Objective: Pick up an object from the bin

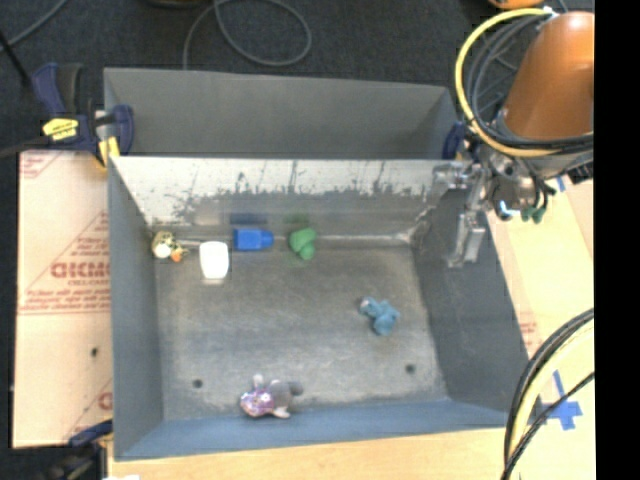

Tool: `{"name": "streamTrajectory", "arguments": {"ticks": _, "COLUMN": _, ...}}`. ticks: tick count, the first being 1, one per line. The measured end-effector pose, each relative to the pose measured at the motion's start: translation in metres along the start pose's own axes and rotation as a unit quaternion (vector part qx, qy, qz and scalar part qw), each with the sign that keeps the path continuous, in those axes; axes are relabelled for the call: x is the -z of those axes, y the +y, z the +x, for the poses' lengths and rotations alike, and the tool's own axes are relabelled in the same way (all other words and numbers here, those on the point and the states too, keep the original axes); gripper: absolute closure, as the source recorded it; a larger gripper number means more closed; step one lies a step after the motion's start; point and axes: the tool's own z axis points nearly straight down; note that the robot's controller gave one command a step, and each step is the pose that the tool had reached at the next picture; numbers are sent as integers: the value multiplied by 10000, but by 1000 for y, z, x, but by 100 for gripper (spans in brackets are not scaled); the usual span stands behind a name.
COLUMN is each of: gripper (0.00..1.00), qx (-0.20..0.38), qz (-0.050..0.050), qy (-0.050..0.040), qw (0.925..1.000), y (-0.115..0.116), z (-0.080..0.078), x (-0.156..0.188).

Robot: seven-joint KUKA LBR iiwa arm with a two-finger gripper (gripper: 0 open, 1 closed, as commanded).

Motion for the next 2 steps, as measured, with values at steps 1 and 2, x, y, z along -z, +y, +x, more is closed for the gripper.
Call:
{"name": "streamTrajectory", "arguments": {"ticks": 1, "gripper": 0, "qx": 11, "qz": 7, "qy": -38, "qw": 10000, "y": 1, "z": -1, "x": 5}}
{"name": "streamTrajectory", "arguments": {"ticks": 2, "gripper": 0, "qx": -188, "qz": 2, "qy": -36, "qw": 9998, "y": 34, "z": 60, "x": -31}}
